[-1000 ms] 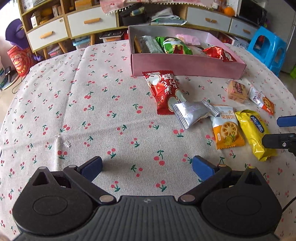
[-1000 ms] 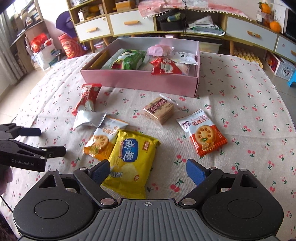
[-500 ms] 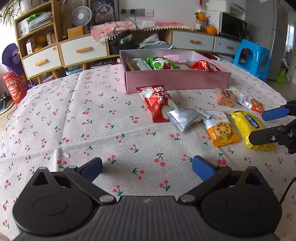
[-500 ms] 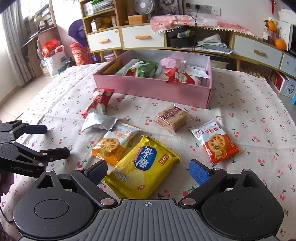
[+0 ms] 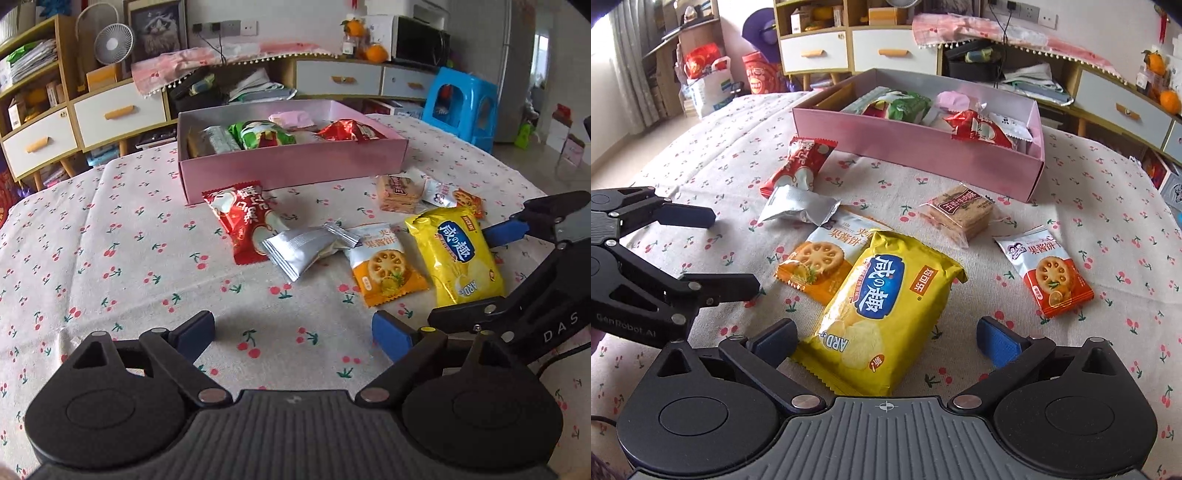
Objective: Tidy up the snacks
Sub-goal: 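Grasp the orange lotus-biscuit packet with left tool while right tool grasps the yellow chip bag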
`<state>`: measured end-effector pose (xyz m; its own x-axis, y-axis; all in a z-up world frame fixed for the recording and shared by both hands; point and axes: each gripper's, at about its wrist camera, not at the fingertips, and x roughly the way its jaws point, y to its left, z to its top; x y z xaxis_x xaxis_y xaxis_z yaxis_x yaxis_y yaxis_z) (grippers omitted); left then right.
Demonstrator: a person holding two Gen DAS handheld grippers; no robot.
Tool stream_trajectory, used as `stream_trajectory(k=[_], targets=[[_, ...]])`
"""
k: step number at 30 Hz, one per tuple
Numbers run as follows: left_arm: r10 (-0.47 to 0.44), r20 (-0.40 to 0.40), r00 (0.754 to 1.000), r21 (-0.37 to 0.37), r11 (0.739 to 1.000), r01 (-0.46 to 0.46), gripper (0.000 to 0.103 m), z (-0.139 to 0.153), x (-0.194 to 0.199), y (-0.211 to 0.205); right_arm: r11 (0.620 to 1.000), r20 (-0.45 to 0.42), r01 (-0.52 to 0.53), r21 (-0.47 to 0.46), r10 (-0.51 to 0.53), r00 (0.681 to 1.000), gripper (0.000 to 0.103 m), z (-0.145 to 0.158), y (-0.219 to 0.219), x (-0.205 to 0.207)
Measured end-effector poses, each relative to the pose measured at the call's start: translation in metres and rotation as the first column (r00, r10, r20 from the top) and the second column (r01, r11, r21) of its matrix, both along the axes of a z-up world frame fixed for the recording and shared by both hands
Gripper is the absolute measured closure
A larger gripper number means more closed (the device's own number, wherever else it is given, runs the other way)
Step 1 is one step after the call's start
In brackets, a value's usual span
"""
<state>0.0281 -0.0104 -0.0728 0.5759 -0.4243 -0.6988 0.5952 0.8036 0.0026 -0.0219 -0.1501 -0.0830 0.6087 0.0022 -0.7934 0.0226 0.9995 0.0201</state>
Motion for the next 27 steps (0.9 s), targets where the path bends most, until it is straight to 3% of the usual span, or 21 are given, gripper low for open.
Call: stream_trajectory(k=[5, 10, 16, 27], targets=[[0.014, -0.037, 0.999, -0.018, 1.0, -0.015, 0.021, 0.004, 0.0, -0.008, 1.0, -0.026, -0.012, 0.006, 0.012, 1.0, 0.0, 0.002, -0.006, 0.0], [0.028, -0.085, 0.996, -0.058, 0.998, -0.033, 0.022, 0.007, -0.003, -0.019, 0.999, -0.036, 0.041, 0.013, -0.041, 0.999, 0.0, 0.003, -0.028, -0.008], [0.009, -0.086, 0.996, -0.066, 0.998, -0.015, 0.028, 0.008, -0.008, -0.039, 0.996, -0.019, 0.069, 0.057, -0.068, 0.997, 0.0, 0.005, -0.052, -0.015], [0.031, -0.093, 0.995, -0.069, 0.997, -0.037, 0.041, 0.009, -0.004, -0.061, 0.996, -0.017, -0.048, 0.077, 0.05, 0.999, 0.0, 0.007, -0.058, -0.018]])
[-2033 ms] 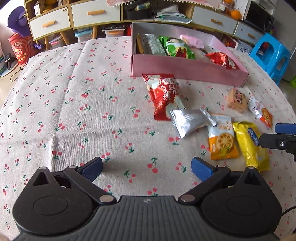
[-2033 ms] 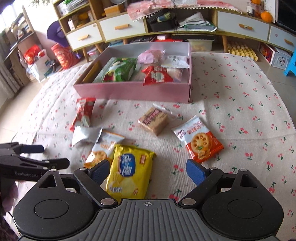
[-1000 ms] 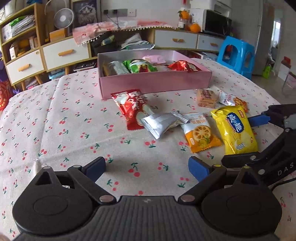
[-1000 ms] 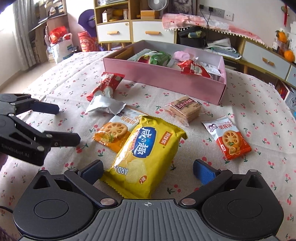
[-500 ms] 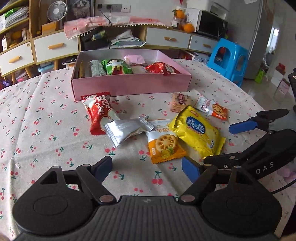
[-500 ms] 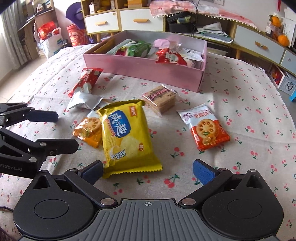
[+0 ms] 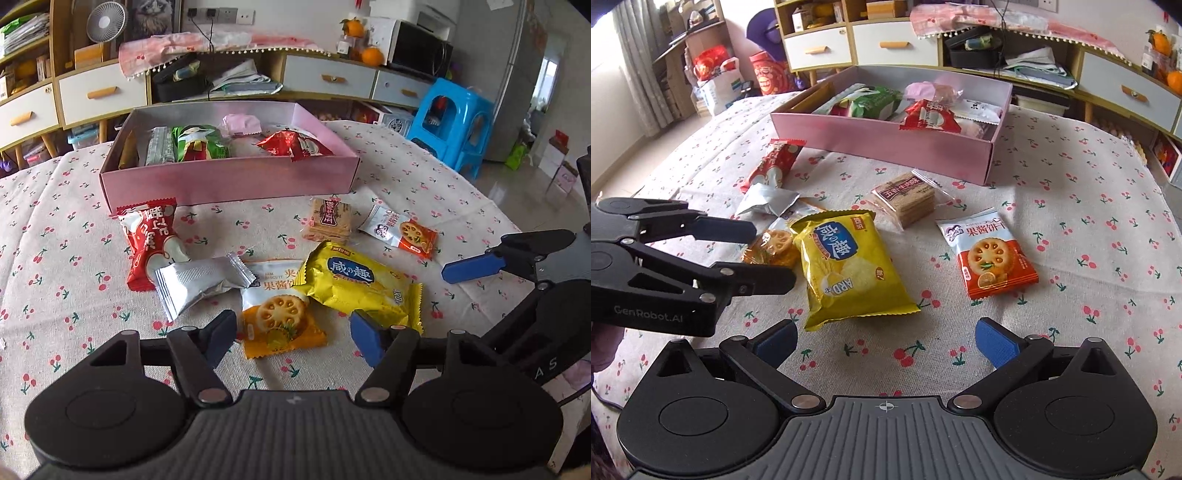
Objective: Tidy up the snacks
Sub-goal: 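Grasp the orange lotus-biscuit packet with left tool while right tool grasps the yellow chip bag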
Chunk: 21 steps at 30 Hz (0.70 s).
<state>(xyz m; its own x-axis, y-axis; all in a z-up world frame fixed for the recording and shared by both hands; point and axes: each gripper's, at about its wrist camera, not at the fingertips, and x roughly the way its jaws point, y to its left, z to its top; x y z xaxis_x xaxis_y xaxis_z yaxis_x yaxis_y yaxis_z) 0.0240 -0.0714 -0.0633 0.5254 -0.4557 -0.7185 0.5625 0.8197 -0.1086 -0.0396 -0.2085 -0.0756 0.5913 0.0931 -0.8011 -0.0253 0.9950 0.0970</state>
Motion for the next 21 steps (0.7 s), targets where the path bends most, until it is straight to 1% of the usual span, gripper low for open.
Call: stream_trajectory(k=[3, 4, 12, 15, 21], targets=[[0.006, 0.008, 1.0, 0.037, 0.999, -0.007, 0.053, -0.003, 0.001, -0.003, 1.0, 0.005, -0.019, -0.009, 0.019, 1.0, 0.0, -0.002, 0.001, 0.0], [0.008, 0.016, 1.0, 0.045, 0.999, -0.009, 0.056, -0.004, 0.001, -0.002, 1.0, 0.008, -0.022, -0.011, 0.022, 1.0, 0.0, -0.002, 0.001, 0.0], [-0.009, 0.008, 1.0, 0.032, 0.999, 0.009, 0.058, 0.0, 0.0, 0.013, 1.0, 0.019, -0.017, -0.006, 0.017, 1.0, 0.001, -0.002, 0.003, 0.011], [0.01, 0.01, 1.0, 0.051, 0.999, -0.01, 0.058, 0.001, -0.001, 0.021, 1.0, 0.018, -0.024, -0.017, 0.024, 1.0, 0.001, -0.002, 0.009, 0.016], [0.045, 0.001, 0.999, 0.037, 0.998, -0.045, 0.057, 0.001, 0.002, 0.036, 0.997, 0.019, -0.024, -0.071, 0.026, 0.999, 0.004, -0.004, 0.023, 0.023]])
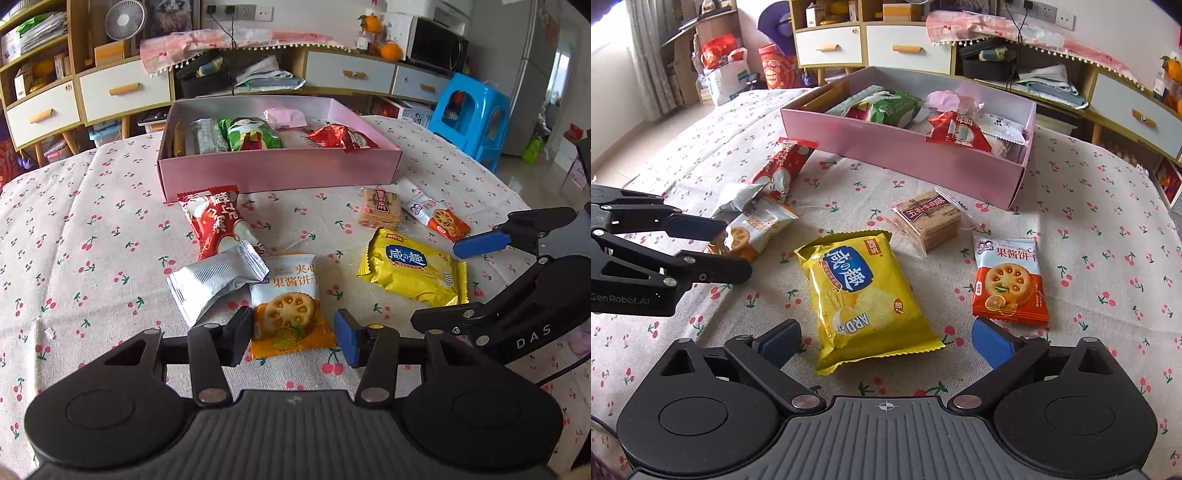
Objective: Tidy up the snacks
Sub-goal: 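Grasp the orange lotus-biscuit packet with left tool while right tool grasps the yellow chip bag, then carry both held snacks over the pink box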
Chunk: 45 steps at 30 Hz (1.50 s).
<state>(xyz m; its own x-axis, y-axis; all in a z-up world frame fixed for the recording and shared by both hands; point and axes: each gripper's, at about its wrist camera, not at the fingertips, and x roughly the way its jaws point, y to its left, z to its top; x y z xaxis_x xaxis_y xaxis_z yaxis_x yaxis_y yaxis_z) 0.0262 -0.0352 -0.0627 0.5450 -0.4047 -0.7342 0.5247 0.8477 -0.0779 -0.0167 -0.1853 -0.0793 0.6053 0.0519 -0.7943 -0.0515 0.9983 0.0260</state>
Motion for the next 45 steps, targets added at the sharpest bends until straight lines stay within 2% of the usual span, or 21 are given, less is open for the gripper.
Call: stream_trajectory(k=[6, 10, 13, 15, 18, 21, 27, 39, 45], targets=[[0.007, -0.005, 1.0, 0.0, 1.0, -0.007, 0.053, 0.0, 0.006, -0.002, 1.0, 0.013, 0.002, -0.011, -0.002, 1.0, 0.012, 0.002, 0.01, 0.009], [0.011, -0.004, 1.0, 0.001, 1.0, -0.011, 0.054, 0.0, 0.008, -0.002, 1.0, 0.019, 0.006, -0.017, -0.005, 1.0, 0.017, 0.003, 0.013, 0.013], [0.018, -0.011, 1.0, 0.0, 1.0, -0.018, 0.061, 0.0, 0.01, 0.001, 1.0, 0.022, 0.002, -0.012, -0.001, 1.0, 0.028, 0.005, 0.015, 0.015], [0.025, -0.029, 0.999, -0.019, 1.0, -0.025, 0.061, 0.001, 0.011, 0.004, 1.0, 0.02, -0.002, -0.011, 0.002, 1.0, 0.041, 0.007, 0.017, 0.016], [0.034, -0.058, 0.998, -0.036, 0.999, -0.036, 0.063, 0.003, 0.014, 0.008, 1.0, -0.001, 0.002, -0.007, -0.002, 1.0, 0.045, 0.01, 0.018, 0.019], [0.038, -0.087, 0.995, -0.044, 0.998, -0.042, 0.064, 0.006, 0.015, 0.011, 1.0, -0.023, 0.018, 0.019, -0.017, 1.0, 0.046, 0.014, 0.017, 0.019], [0.036, -0.134, 0.99, -0.086, 0.995, -0.047, 0.066, 0.016, 0.013, 0.014, 0.996, -0.015, 0.045, 0.083, -0.044, 0.999, 0.046, 0.029, 0.015, 0.015], [0.031, -0.146, 0.989, -0.191, 0.98, -0.059, 0.067, 0.044, 0.014, 0.022, 0.973, -0.048, 0.17, 0.158, -0.164, 0.985, 0.047, 0.048, -0.005, 0.018], [0.043, -0.124, 0.991, -0.215, 0.974, -0.069, 0.067, 0.053, 0.021, 0.021, 0.96, -0.036, 0.205, 0.189, -0.202, 0.979, 0.047, 0.062, -0.013, 0.025]])
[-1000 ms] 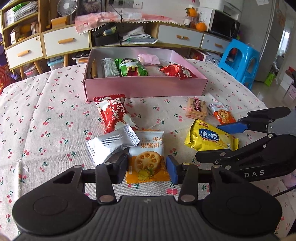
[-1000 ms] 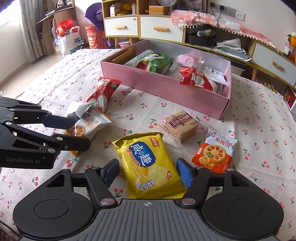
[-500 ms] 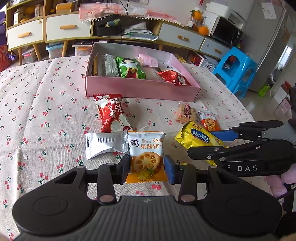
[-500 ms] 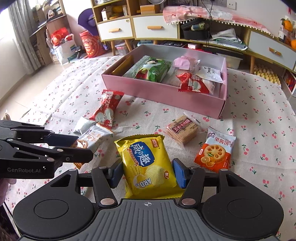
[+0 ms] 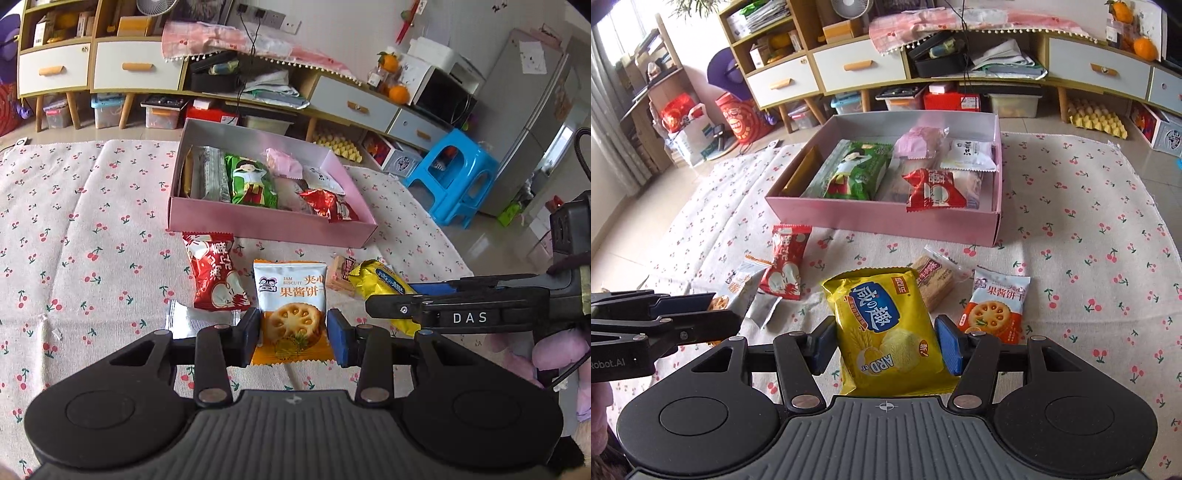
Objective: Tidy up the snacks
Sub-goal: 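Carry both held snacks over the pink box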
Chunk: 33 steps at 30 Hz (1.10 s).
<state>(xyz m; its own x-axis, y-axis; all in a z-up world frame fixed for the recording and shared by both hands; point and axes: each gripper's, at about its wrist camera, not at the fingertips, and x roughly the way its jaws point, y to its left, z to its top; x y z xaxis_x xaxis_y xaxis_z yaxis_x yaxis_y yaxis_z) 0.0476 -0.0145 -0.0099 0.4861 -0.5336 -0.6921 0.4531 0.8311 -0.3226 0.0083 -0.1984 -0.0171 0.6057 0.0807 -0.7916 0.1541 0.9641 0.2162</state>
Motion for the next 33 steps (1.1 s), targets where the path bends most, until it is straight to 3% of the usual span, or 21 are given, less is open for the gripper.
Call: stream_trajectory(k=[16, 25, 33], targets=[[0.088, 0.054, 0.995, 0.004, 0.996, -0.088, 0.067, 0.013, 0.051, -0.007, 0.984, 0.038, 0.156, 0.083, -0.16, 0.986, 0.047, 0.023, -0.029, 0.043], [0.156, 0.09, 0.984, 0.041, 0.986, -0.16, 0.067, 0.005, 0.078, -0.015, 0.937, 0.054, 0.302, 0.177, -0.316, 0.947, 0.047, 0.021, -0.063, 0.059], [0.171, 0.112, 0.979, 0.068, 0.982, -0.179, 0.067, 0.001, 0.114, -0.021, 0.905, 0.041, 0.352, 0.24, -0.372, 0.927, 0.047, 0.012, -0.077, 0.081]])
